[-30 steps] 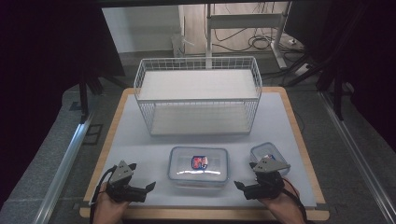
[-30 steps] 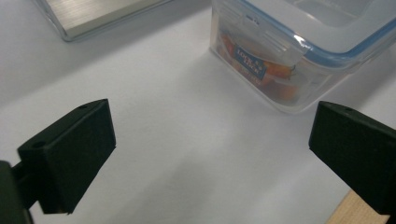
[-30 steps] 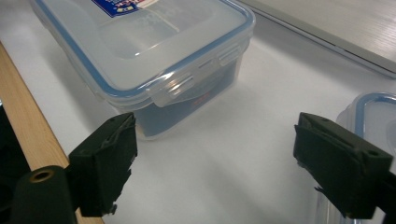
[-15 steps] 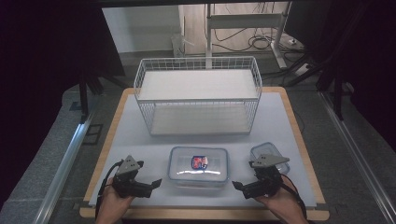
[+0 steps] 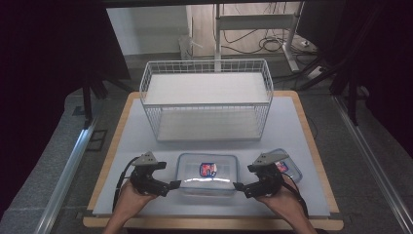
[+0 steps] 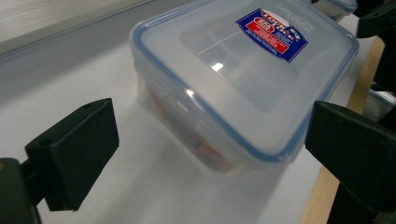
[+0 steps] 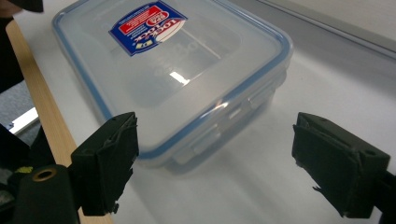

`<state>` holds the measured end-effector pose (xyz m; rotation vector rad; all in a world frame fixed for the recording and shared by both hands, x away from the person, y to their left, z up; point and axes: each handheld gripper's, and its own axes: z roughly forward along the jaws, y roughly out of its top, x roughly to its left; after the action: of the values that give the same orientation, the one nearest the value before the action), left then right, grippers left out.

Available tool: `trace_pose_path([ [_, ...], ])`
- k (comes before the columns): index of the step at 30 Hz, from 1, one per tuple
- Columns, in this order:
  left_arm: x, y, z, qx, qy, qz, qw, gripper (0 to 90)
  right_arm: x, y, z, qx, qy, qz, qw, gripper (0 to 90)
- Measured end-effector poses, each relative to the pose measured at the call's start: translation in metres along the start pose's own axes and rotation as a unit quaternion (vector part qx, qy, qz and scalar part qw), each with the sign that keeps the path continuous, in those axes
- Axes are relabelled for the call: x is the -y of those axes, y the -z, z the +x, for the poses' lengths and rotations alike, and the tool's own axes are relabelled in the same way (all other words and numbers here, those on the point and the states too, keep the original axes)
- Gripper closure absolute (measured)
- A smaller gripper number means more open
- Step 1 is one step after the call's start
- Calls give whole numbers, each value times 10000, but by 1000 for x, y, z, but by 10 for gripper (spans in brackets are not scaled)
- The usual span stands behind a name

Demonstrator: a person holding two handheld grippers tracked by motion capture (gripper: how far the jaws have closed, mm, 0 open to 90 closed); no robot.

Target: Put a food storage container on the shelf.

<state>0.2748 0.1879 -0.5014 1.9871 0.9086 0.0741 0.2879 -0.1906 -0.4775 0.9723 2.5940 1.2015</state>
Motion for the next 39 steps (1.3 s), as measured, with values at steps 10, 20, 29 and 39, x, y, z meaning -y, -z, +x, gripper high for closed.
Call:
trace_pose_path([
  [10, 0, -28, 12, 714, 275, 166, 9969, 24, -8, -27, -11, -657, -589, 207, 9959, 64],
  [20, 2, -23, 11, 807, 565, 239, 9949, 96, -5, -38, -16, -1093, -1141, 313, 9869, 67],
  [29, 10, -9, -1, 652, 427, 217, 9967, 251, 3, -23, -16, -1180, -1292, 112, 9845, 248],
  [39, 18, 5, 6, 851, 790, -200, 9930, 466, 10, -11, -9, -1152, -1329, -155, 9843, 386],
])
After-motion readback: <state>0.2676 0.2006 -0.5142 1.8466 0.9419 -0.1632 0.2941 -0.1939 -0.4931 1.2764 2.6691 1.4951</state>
